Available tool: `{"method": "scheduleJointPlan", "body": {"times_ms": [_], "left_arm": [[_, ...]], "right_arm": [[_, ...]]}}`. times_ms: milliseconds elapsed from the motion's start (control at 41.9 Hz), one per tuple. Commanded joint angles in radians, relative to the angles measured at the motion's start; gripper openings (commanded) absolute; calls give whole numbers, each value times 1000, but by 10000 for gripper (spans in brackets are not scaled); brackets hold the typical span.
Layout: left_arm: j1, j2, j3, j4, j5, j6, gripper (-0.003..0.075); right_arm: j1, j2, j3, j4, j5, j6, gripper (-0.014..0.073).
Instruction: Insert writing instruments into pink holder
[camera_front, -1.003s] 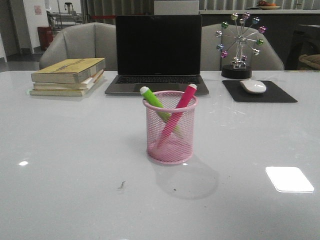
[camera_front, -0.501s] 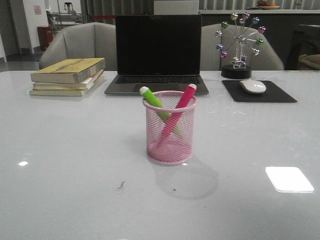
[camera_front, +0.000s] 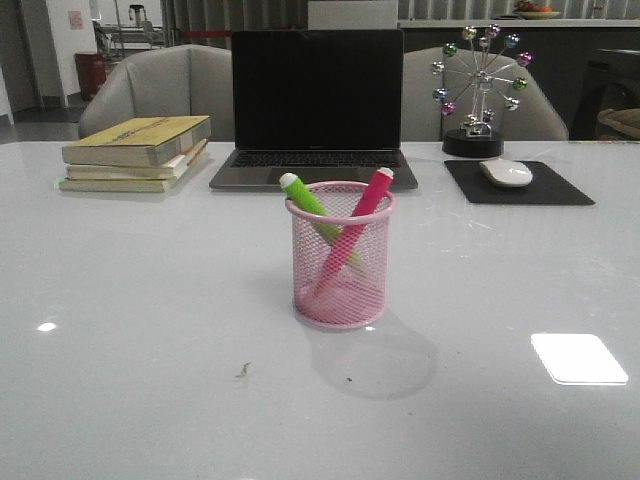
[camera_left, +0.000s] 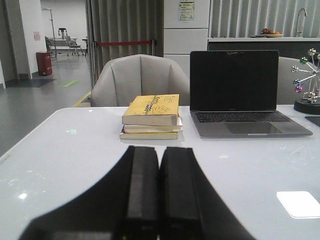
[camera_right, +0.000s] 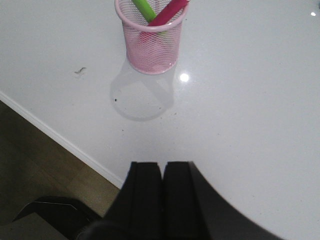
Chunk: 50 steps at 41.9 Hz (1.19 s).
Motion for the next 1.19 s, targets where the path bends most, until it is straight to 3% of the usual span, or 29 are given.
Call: {"method": "scheduleJointPlan", "body": {"times_ms": [0, 358, 812, 955, 1170], "left_arm": [[-6, -22, 7, -10, -91, -14, 99], [-6, -22, 7, -10, -91, -14, 99], [-6, -20, 7, -10, -91, -14, 99], [-6, -20, 7, -10, -91, -14, 99], [-6, -20, 7, -10, -91, -14, 99]], "right_arm": [[-1, -7, -28, -17, -66, -10, 71], [-11, -29, -20, -48, -69, -10, 71], [-471, -594, 389, -54, -471, -10, 71], [-539, -722, 515, -47, -525, -10, 71], [-549, -778, 631, -22, -618, -10, 71]]}}
